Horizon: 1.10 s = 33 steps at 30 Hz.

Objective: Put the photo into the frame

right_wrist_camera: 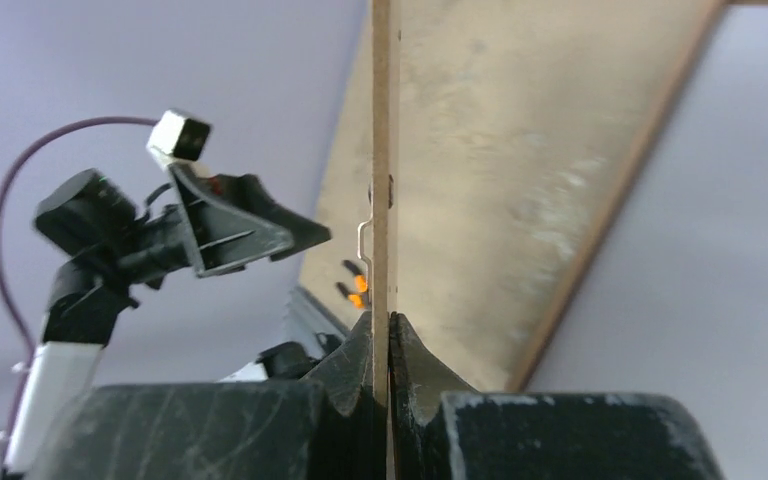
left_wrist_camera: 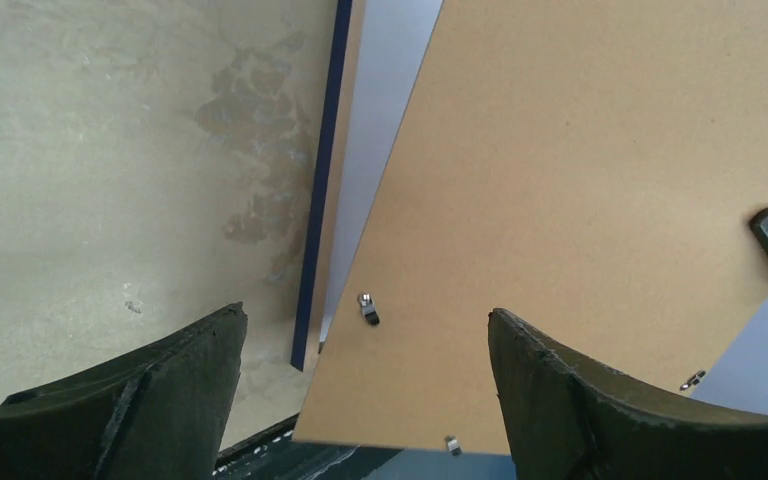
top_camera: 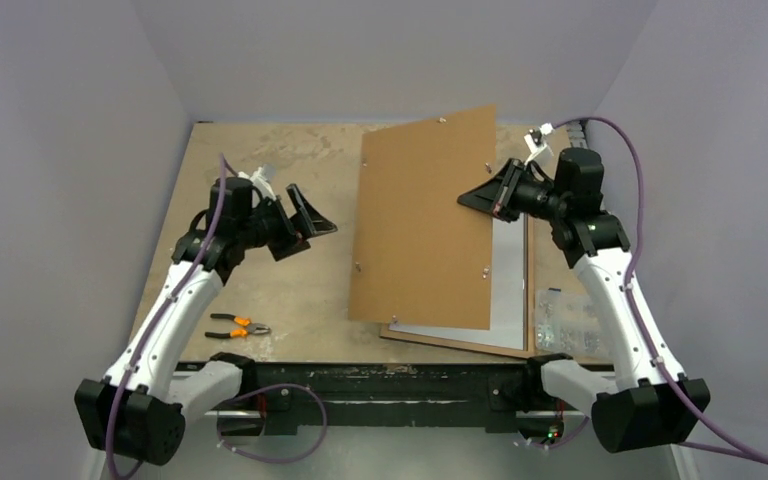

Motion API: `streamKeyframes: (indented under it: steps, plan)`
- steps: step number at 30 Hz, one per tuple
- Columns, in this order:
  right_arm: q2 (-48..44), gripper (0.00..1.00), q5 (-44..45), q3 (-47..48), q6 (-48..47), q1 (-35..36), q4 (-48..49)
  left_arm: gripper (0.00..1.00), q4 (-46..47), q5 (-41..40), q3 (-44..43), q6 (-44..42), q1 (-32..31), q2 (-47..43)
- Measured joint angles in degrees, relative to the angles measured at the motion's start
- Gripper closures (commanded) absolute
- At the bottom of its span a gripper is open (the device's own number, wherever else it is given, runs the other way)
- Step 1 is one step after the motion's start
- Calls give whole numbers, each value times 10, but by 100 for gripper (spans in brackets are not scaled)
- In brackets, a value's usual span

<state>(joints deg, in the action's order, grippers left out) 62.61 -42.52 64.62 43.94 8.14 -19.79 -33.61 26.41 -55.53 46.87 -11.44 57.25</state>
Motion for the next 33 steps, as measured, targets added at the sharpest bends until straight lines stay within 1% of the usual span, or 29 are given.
streamKeyframes:
  steps: [4,8,9,12,16,19,20,21,24,26,28,31,33]
  plan:
    - [5,100,60,4,-57,-34,-109,17,18,-3,5,-1,-39,64]
    - [7,100,131,20,-107,-54,-198,18,36,-19,-10,-10,-104,150]
    - [5,100,161,30,-120,-57,-229,18,40,-24,-18,-12,-120,174]
    - [-2,100,194,42,-136,-64,-261,19,41,-41,-52,-21,-161,247]
    - [-24,100,230,60,-155,-68,-300,19,30,-70,-129,-41,-213,354]
    - [-36,100,237,63,-160,-70,-311,23,18,-91,-181,-53,-244,421]
    - [-38,100,236,63,-162,-71,-313,27,16,-98,-194,-57,-253,442]
    - [-39,100,236,63,-162,-71,-313,30,13,-105,-203,-60,-261,460]
    - [-38,100,233,63,-161,-71,-313,33,0,-129,-215,-65,-277,505]
    - [-37,100,224,63,-159,-72,-312,38,-14,-149,-219,-70,-282,529]
    - [-37,100,213,63,-158,-73,-309,49,-24,-162,-221,-71,-285,545]
    - [-34,100,190,62,-155,-73,-302,69,-20,-178,-221,-74,-284,545]
    - [-31,100,173,58,-148,-73,-290,87,-14,-177,-219,-72,-285,545]
